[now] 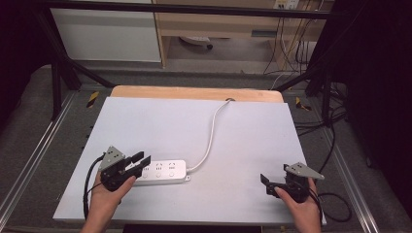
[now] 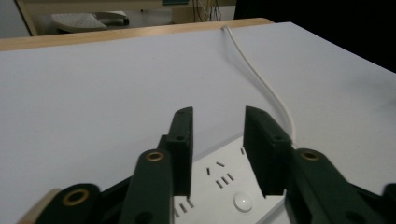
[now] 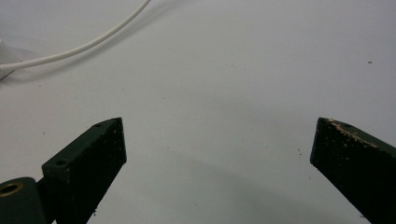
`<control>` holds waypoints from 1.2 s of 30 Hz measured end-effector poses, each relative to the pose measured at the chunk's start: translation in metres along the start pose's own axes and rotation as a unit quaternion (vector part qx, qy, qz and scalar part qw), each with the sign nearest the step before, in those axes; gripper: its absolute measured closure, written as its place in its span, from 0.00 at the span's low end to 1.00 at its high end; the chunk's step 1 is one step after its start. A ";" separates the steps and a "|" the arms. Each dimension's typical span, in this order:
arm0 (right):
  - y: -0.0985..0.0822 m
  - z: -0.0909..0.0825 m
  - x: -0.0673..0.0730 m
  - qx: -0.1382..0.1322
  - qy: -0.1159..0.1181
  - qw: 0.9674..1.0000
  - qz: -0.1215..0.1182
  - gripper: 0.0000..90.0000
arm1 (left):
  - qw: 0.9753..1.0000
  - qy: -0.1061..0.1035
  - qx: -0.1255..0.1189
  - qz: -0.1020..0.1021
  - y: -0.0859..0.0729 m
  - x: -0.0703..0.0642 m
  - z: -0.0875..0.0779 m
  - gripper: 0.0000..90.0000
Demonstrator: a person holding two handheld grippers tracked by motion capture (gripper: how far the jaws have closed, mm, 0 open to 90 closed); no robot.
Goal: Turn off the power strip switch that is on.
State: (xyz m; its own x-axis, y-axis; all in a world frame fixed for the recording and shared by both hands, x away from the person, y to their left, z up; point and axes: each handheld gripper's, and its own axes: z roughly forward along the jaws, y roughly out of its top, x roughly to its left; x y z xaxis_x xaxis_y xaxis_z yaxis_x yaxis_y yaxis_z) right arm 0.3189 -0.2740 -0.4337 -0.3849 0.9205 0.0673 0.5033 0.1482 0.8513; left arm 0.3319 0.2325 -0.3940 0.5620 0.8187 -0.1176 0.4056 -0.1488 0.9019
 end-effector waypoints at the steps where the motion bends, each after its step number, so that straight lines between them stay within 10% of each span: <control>1: -0.001 0.000 0.000 0.003 -0.002 1.000 -0.002 0.05 | 1.000 -0.003 0.001 0.001 -0.001 -0.001 0.000 0.81; 14: -0.001 0.002 0.001 0.012 -0.001 1.000 -0.005 0.05 | 0.998 -0.038 0.041 -0.002 -0.017 -0.001 0.014 1.00; 36: -0.001 0.002 -0.001 0.020 -0.002 1.000 -0.001 0.05 | 0.995 -0.053 0.081 0.002 -0.026 -0.004 0.028 1.00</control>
State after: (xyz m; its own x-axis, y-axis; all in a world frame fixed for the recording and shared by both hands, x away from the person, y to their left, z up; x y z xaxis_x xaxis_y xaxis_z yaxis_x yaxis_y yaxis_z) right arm 0.3203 -0.2740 -0.4358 -0.3824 0.9218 0.0635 0.5325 0.1637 0.8305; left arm 0.3394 0.2173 -0.4287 0.6329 0.7567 -0.1642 0.5091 -0.2469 0.8245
